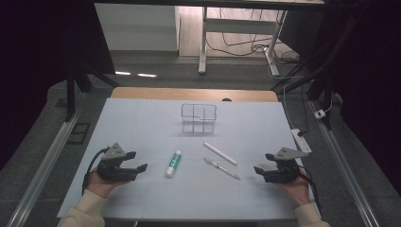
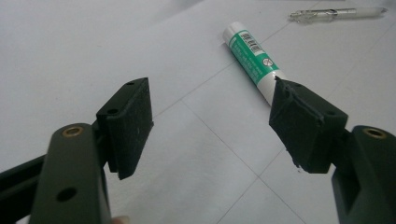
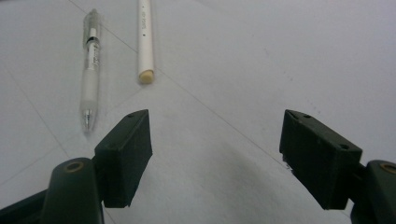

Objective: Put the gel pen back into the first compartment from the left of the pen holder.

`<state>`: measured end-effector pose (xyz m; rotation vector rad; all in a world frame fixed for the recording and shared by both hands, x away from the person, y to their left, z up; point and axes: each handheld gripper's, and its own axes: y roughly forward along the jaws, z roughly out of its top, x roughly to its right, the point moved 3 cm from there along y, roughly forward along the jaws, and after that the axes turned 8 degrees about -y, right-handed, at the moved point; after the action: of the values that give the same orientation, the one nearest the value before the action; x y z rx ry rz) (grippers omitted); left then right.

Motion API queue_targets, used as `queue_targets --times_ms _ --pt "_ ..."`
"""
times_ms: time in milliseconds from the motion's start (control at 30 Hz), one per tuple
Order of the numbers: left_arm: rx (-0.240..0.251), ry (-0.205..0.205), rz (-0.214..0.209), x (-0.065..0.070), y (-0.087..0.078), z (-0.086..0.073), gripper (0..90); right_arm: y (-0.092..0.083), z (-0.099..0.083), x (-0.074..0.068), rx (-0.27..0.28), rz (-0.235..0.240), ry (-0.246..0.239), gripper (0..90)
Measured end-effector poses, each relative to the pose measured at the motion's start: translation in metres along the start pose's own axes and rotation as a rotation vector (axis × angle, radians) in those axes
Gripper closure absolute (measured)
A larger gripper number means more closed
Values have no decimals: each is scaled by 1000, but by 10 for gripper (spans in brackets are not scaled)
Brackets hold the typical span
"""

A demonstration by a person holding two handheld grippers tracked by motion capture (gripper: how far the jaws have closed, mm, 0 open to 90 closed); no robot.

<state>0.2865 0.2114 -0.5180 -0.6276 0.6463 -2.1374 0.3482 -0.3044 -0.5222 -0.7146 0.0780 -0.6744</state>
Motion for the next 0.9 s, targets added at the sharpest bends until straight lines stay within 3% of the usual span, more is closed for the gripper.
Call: queue_targets --times_ms 233,733,900 --pt "-2 2 -1 0 0 0 301 1 7 -6 -5 11 -33 256" --pt "-14 9 -1 3 2 0 296 3 27 -15 3 57 -55 272" --pt "-17 9 -1 3 3 0 294 6 34 -22 -25 72 -69 274"
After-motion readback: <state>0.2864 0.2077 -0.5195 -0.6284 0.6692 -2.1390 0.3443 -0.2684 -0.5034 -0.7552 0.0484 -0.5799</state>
